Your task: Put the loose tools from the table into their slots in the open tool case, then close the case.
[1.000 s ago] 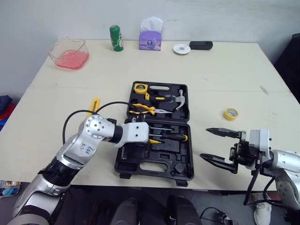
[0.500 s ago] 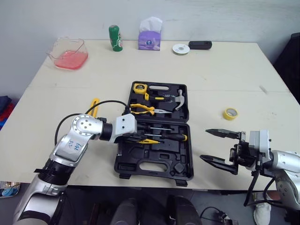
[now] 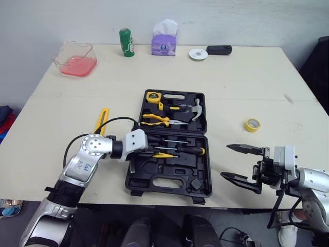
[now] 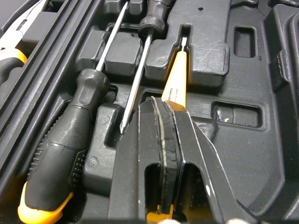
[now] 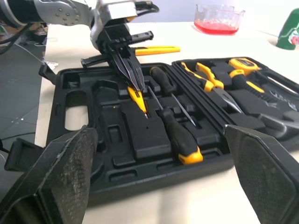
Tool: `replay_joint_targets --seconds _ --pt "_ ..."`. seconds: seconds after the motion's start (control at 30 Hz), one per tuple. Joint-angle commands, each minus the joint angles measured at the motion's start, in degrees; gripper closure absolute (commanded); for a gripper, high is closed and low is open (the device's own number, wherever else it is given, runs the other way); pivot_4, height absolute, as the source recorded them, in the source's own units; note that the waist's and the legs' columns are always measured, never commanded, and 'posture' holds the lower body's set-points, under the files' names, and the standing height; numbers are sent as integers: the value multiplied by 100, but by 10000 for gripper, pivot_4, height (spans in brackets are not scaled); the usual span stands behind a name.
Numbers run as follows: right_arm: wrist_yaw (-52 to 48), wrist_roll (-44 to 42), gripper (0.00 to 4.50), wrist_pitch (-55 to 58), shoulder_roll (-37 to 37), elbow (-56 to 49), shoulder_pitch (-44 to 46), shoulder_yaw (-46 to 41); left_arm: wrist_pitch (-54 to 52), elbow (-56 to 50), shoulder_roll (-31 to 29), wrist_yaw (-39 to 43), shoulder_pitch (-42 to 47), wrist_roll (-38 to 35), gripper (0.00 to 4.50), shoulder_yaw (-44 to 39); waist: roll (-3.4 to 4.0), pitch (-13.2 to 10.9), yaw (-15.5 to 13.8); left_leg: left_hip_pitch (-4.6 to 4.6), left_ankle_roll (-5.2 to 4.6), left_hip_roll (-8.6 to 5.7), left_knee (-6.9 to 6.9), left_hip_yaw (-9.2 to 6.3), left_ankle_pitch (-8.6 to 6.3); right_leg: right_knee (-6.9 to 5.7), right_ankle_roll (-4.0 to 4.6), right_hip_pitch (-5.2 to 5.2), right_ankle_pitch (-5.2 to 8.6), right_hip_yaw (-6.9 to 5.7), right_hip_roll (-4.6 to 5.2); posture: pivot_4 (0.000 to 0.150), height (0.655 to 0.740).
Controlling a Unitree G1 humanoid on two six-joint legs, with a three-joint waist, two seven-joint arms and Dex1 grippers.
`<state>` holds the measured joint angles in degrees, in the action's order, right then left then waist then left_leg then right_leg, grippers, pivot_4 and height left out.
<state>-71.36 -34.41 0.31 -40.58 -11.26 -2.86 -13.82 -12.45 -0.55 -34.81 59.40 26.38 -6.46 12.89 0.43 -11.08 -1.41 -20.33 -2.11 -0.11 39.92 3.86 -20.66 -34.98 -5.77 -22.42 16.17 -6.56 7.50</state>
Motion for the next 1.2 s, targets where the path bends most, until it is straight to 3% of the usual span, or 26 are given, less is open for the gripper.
replay_joint_targets --seconds 0.03,0.2,0.3,0.47,0.57,0.7,0.8,1.0,1.2 --pt "-43 -35 0 -145 10 -24 -21 -136 -307 349 -1 -95 -228 245 44606 234 3 2 3 2 1 0 -1 0 0 0 0 1 0 0 0 1500 7400" --pt "-81 -36 0 -251 -11 79 -86 -233 -109 312 119 -144 -243 26 44606 26 15 17 2 14 0 0 0 2 -1 10 0 13 0 3 4 1500 7400" --pt "-64 -26 0 -279 -154 130 -94 -422 -49 -154 116 85 -291 -801 44606 -673 16 16 14 10 2 2 -1 2 -2 11 0 7 0 5 6 1500 7400" --pt "-224 -18 0 -249 -724 770 140 -1015 38 -445 -533 333 -779 -1631 44606 -2015 13 5 61 -8 5 8 -1 3 -3 3 1 -12 0 2 3 1500 7400" --pt "-396 100 0 -367 -1146 1618 418 -1320 145 -327 -955 291 -1387 -1706 35345 -2835 14 5 74 -5 4 8 -1 2 -3 24 1 -8 1 1 5 1500 7400" --pt "-510 404 0 -943 -1452 2797 850 -1546 253 -80 -1135 9 -1964 -1744 16645 -3678 15 4 95 -1 1 7 -7 3 -7 36 2 -3 1 1 8 1500 7400" --pt "-473 777 0 -1573 -1802 3921 1115 -1698 592 836 -1423 -293 -2381 -1585 1997 -4661 16 2 97 -2 3 8 -8 2 -8 34 3 -5 1 -2 11 1500 7400" --pt "-198 1282 0 -2564 -2205 5512 1547 -1679 1192 2488 -1771 -1124 -2908 -1381 726 -5848 18 1 184 4 7 6 -36 11 -11 48 7 -13 4 2 17 1500 7400" --pt "-144 1429 0 -2939 -2215 5902 1671 -1584 1467 3069 -1773 -1412 -3420 -1438 726 -6270 19 1 279 9 17 8 -72 15 -14 54 9 -24 5 4 20 1500 7400"
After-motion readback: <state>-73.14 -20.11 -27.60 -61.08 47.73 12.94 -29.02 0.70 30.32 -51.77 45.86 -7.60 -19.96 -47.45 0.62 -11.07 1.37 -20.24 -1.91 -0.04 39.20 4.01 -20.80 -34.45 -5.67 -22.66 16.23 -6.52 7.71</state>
